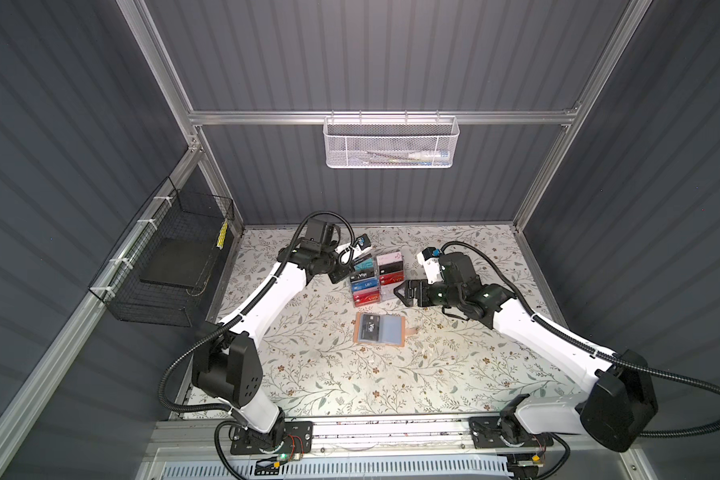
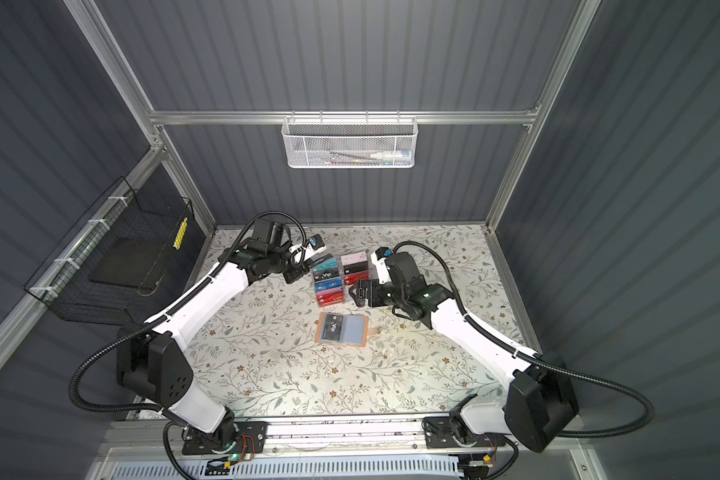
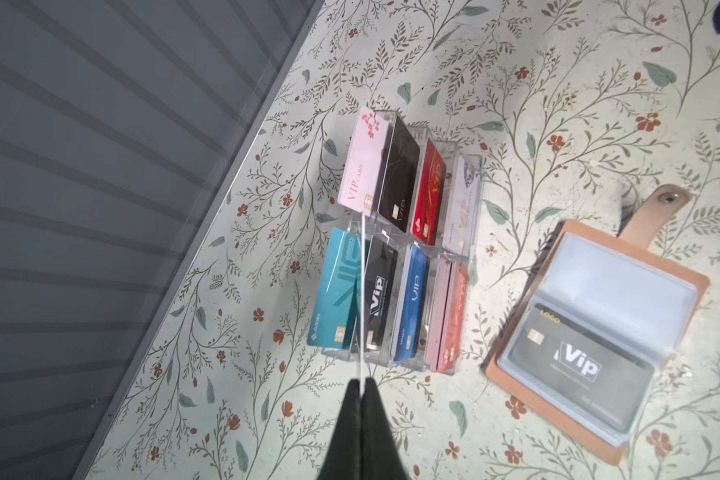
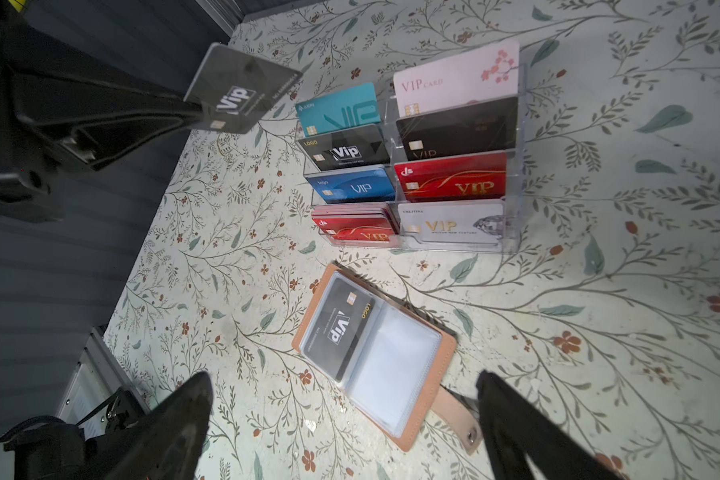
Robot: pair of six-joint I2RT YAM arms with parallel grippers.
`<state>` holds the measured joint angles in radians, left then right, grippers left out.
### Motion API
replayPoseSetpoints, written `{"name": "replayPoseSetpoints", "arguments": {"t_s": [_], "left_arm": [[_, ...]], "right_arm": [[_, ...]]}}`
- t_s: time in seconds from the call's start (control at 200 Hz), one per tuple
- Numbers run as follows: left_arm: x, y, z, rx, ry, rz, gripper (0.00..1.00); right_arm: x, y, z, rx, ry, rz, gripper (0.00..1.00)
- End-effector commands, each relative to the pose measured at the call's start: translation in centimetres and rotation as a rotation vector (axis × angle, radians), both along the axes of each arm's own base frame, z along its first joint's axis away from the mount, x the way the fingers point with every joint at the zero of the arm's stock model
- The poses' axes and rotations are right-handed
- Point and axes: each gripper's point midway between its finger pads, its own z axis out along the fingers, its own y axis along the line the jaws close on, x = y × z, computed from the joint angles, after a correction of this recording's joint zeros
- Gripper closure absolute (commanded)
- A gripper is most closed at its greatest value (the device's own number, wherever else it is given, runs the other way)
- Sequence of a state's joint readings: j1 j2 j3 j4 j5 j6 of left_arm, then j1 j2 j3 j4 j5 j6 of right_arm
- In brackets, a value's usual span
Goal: Take the credit cards out of the card holder
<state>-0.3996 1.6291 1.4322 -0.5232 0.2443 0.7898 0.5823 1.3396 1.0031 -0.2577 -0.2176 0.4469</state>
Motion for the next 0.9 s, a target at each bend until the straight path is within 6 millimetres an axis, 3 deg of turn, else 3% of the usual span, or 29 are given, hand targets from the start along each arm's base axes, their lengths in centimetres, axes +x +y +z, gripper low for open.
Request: {"name": "replayPoseSetpoints", "arguments": {"t_s": [0.0,0.06,0.075,0.12,0.185,0.355,0.655,0.895], "left_arm": [[-0.5,-0.7,-1.4,0.012,0.014,-0.111,1.0],[-0.7,-1.3,-1.4,-0.009,0.008,-0.144,1.0],[-1.2,-1.2,-2.5,-0.003,0.029,-0.151,1.0],[-1.4,-1.3,-3.1,0.003,0.024,-0.181,1.0],[-1.4,-1.5,-2.8,-0.014,0.049,-0.185,1.0],[-1.5,-1.2,-4.3,0.008,0.04,-0.19,1.0],[0.0,-1.2,-7.9,0.048,0.133,-0.155,1.0],[1.1,-1.4,-7.2,0.044,0.07,-0.147,1.0]], "right_arm": [[0.7,-0.9,-1.2,-0.04,-0.047,-0.044,0.01],[0.4,-1.2,-1.7,-0.05,-0.044,-0.045,0.01],[0.4,-1.3,-1.7,-0.052,-0.047,-0.046,0.01],[0.5,-1.7,-2.0,-0.06,-0.054,-0.063,0.01],[0.6,-2.2,-2.2,-0.077,-0.065,-0.083,0.01],[0.6,-2.5,-2.2,-0.079,-0.08,-0.097,0.01],[0.6,-1.7,-3.4,-0.084,-0.038,-0.064,0.01],[0.7,-1.4,-3.7,-0.082,-0.026,-0.054,0.01]]}}
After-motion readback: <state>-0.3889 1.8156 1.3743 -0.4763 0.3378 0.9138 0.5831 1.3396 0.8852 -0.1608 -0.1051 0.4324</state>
